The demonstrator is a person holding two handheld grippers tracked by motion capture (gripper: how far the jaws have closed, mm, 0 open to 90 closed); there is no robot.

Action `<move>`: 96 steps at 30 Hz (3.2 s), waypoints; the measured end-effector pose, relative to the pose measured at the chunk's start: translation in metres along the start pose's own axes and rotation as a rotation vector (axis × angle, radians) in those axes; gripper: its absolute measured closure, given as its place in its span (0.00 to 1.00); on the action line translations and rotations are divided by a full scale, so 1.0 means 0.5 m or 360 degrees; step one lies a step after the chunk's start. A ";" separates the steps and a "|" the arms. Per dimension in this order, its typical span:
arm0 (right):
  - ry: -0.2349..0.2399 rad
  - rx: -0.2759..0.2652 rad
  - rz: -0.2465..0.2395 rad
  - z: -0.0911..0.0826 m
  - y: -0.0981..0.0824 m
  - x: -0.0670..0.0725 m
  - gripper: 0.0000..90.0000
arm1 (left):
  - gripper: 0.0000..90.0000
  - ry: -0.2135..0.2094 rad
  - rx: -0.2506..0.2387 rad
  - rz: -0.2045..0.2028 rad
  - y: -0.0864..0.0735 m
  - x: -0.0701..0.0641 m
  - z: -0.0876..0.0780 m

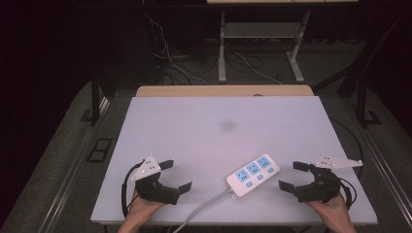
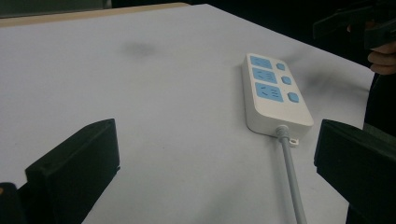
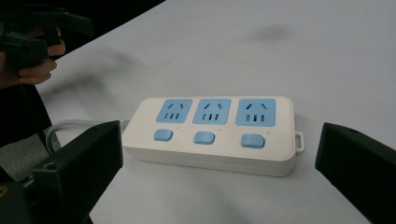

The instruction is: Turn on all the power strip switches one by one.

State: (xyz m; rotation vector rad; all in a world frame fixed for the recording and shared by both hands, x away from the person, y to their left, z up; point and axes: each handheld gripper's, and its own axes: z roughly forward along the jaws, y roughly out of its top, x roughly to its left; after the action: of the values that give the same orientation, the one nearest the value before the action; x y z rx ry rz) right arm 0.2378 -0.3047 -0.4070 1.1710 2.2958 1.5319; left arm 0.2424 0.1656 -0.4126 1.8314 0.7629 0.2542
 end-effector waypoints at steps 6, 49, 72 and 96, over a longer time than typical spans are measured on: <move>-0.0005 0.0000 0.0002 -0.001 -0.001 -0.001 0.01 | 0.00 0.0007 -0.0002 0.0002 -0.001 0.001 0.000; -0.0036 0.0124 -0.0030 -0.015 0.040 -0.010 0.01 | 0.00 0.0038 0.0005 -0.0031 -0.007 0.005 0.001; 0.0000 0.0333 -0.0128 0.026 0.085 -0.024 0.01 | 0.00 0.0063 -0.0009 -0.0053 -0.008 0.012 0.000; 0.0015 0.0550 -0.0203 0.084 0.104 -0.047 0.01 | 0.00 0.0060 -0.0006 -0.0065 -0.009 0.014 0.001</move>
State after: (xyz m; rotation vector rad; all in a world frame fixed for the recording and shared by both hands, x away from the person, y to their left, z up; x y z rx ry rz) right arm 0.3021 -0.2808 -0.3901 1.0609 2.6580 1.1299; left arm 0.2463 0.1706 -0.4181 1.8101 0.8249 0.2643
